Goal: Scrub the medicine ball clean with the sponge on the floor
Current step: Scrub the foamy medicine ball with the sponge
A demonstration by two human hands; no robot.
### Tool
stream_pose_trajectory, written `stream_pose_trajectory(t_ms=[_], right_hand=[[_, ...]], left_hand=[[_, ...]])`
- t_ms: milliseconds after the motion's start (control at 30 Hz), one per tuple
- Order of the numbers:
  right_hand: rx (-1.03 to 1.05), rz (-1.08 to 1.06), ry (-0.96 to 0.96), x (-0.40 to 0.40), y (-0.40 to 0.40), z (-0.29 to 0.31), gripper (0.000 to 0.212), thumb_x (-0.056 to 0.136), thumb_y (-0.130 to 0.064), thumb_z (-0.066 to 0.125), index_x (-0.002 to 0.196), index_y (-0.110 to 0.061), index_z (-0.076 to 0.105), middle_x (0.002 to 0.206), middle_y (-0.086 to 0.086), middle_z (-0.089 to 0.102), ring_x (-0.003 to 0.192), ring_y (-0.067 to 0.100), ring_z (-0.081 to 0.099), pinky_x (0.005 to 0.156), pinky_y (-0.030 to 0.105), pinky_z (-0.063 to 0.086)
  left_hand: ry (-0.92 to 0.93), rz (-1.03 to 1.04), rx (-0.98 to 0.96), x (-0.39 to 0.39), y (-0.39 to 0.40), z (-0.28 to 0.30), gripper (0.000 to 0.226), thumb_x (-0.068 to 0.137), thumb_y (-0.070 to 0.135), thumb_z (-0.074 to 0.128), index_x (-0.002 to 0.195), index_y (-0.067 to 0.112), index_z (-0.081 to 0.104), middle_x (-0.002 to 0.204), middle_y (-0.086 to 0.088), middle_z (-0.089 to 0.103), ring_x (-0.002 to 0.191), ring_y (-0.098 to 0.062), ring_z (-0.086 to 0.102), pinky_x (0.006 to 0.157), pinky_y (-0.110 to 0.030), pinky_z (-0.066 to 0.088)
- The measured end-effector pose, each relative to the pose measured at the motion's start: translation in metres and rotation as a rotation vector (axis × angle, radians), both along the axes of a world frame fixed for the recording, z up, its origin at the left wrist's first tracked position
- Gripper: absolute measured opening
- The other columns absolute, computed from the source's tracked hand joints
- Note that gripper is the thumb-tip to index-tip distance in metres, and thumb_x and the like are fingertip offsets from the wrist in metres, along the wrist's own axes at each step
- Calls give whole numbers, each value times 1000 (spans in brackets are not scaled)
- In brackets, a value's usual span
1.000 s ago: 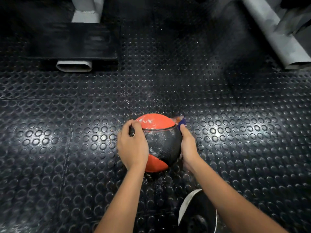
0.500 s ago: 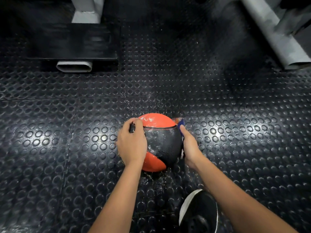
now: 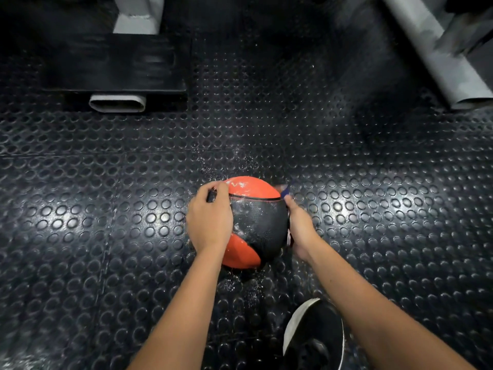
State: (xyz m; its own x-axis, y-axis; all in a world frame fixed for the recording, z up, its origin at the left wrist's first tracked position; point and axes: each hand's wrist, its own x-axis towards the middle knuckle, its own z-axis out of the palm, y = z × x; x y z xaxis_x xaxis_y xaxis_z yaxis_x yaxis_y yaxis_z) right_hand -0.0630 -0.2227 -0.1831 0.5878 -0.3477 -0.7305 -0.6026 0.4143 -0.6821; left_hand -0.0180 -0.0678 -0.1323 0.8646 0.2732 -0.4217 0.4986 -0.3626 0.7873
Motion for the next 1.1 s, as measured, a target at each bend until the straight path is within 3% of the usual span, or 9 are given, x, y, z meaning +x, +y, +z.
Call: stream_pose_trajectory(t_ms=[100, 200, 300, 433, 533, 667, 767, 900, 1100], right_hand=[[-171, 29, -48, 0, 3, 13, 42, 109, -41, 43, 115, -16, 77, 112, 3, 79, 117, 25, 70, 109, 44, 50], [-524, 75, -414, -15, 23, 44, 28, 109, -37, 48, 108, -36, 76, 112, -15, 76, 112, 6, 66, 104, 33, 49], [-730, 256, -570, -26, 35, 43, 26, 109, -35, 49, 128, -48, 59, 135, -32, 57, 134, -1, 52, 115, 21, 37], [-348, 11, -244, -10, 13, 6, 32, 109, -37, 47, 108, -21, 74, 107, -3, 77, 106, 14, 67, 95, 36, 51], [-29, -20, -22, -2, -3, -10, 36, 107, -35, 48, 106, -15, 78, 110, 9, 79, 117, 32, 70, 113, 48, 47], [-524, 50, -201, -12, 21, 24, 36, 110, -37, 45, 105, -18, 76, 104, -4, 75, 101, 12, 66, 99, 39, 51], [-771, 182, -478, -20, 38, 41, 33, 111, -37, 45, 129, -26, 70, 123, -16, 68, 116, -1, 59, 102, 19, 43], [-379, 13, -338, -10, 19, 16, 34, 109, -39, 46, 102, -20, 72, 91, -11, 73, 85, 5, 67, 76, 23, 52], [-1, 42, 14, 8, -2, 13, 41, 111, -35, 42, 109, -10, 75, 110, 8, 78, 113, 28, 70, 101, 39, 53]], left_hand=[[10, -17, -14, 2, 3, 0, 25, 98, 55, 48, 112, 47, 67, 120, 11, 67, 108, -16, 61, 78, -35, 38], [1, -22, -4, 4, 4, -1, 28, 95, 55, 47, 112, 46, 68, 119, 10, 68, 109, -19, 61, 79, -36, 38], [-4, -24, 4, 2, 3, -3, 28, 96, 55, 49, 114, 47, 68, 123, 12, 66, 115, -19, 59, 86, -37, 37], [-9, -25, 8, -3, 2, 1, 27, 99, 54, 49, 117, 48, 67, 127, 14, 65, 114, -15, 58, 88, -35, 36], [3, -21, -15, -5, 3, 4, 14, 99, 53, 49, 106, 55, 61, 125, 15, 64, 114, -16, 58, 86, -35, 37], [7, -46, -11, -5, 5, 6, 14, 100, 50, 49, 108, 53, 60, 123, 15, 64, 114, -16, 57, 86, -35, 36], [7, -44, -31, -3, 7, 4, 17, 100, 50, 50, 110, 51, 63, 123, 16, 63, 113, -14, 57, 87, -35, 37], [-21, -46, -25, -7, 7, 1, 24, 100, 52, 49, 117, 50, 66, 123, 16, 65, 112, -13, 59, 82, -33, 36], [-20, -45, -5, -5, 4, 4, 20, 100, 51, 50, 112, 50, 65, 123, 14, 65, 111, -13, 57, 75, -29, 33]])
